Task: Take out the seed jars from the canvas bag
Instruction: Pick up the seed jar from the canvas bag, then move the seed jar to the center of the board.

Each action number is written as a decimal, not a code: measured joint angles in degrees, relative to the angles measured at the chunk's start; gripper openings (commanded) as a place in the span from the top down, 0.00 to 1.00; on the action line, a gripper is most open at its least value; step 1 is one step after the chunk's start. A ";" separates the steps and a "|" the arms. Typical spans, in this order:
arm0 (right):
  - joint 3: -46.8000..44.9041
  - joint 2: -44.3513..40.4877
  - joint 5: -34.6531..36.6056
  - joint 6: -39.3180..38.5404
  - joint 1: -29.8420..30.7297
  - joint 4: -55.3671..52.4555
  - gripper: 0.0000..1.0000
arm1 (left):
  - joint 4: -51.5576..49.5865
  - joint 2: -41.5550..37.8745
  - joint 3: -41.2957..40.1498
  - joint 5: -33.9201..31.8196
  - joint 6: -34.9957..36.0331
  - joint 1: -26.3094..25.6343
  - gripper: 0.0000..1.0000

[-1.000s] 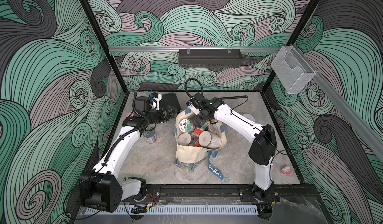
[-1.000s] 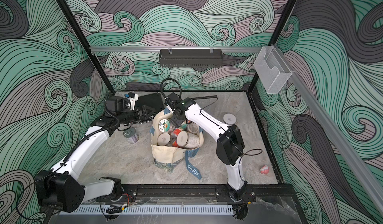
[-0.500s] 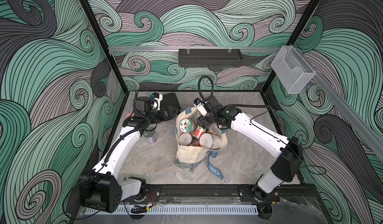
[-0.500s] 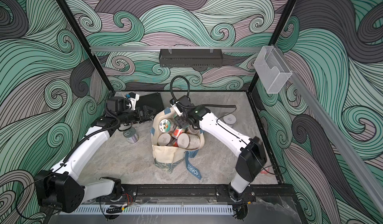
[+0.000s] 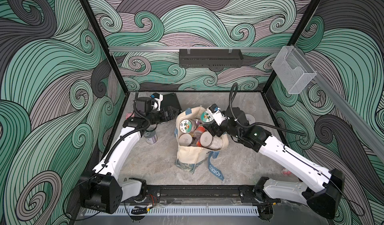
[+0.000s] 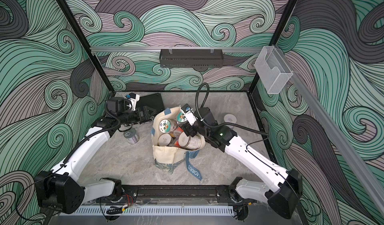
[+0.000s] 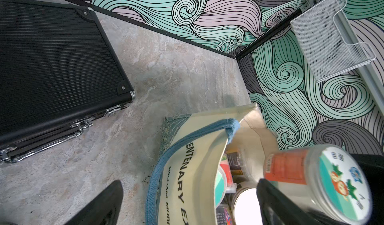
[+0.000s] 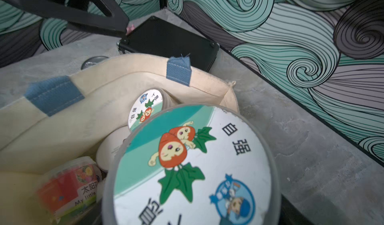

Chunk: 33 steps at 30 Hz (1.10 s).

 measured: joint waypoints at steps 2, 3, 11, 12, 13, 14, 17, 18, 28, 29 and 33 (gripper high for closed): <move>-1.42 -2.75 -0.61 0.02 0.00 1.16 0.27 | 0.00 0.00 0.00 0.00 0.00 -0.02 0.02; -2.10 -4.22 -0.76 0.04 0.00 1.70 0.28 | 0.00 0.00 0.00 0.00 0.00 -0.07 0.02; -7.28 -14.29 0.11 0.92 0.00 3.76 0.28 | 0.00 0.00 0.00 -0.02 0.02 -0.61 0.02; -7.82 -15.34 0.85 1.27 0.00 3.80 0.28 | 0.00 0.00 0.00 -0.02 0.02 -0.61 0.02; -8.33 -16.31 1.77 1.64 0.00 3.82 0.28 | 0.00 0.00 0.00 -0.02 0.02 -0.63 0.02; -8.68 -16.92 2.58 1.92 0.00 3.82 0.28 | 0.00 0.00 0.00 -0.02 0.02 -0.63 0.02; -9.46 -18.40 6.23 3.34 0.00 3.69 0.29 | 0.00 -0.02 0.00 -0.09 0.02 -0.76 0.02; -9.55 -18.69 7.80 3.98 0.00 3.39 0.29 | 0.00 -0.02 0.00 -0.17 0.04 -0.90 0.02; -9.57 -19.02 18.84 11.91 -5.55 -2.91 0.30 | -0.02 -0.04 -0.07 -0.55 0.66 -2.89 0.02; -9.57 -19.06 19.28 12.90 -6.86 -3.76 0.30 | -0.07 -0.04 -0.09 -0.70 0.74 -2.93 0.02; -9.70 -19.87 20.15 16.28 -11.80 -6.40 0.30 | -0.13 -0.07 -0.09 -1.36 1.38 -3.30 0.02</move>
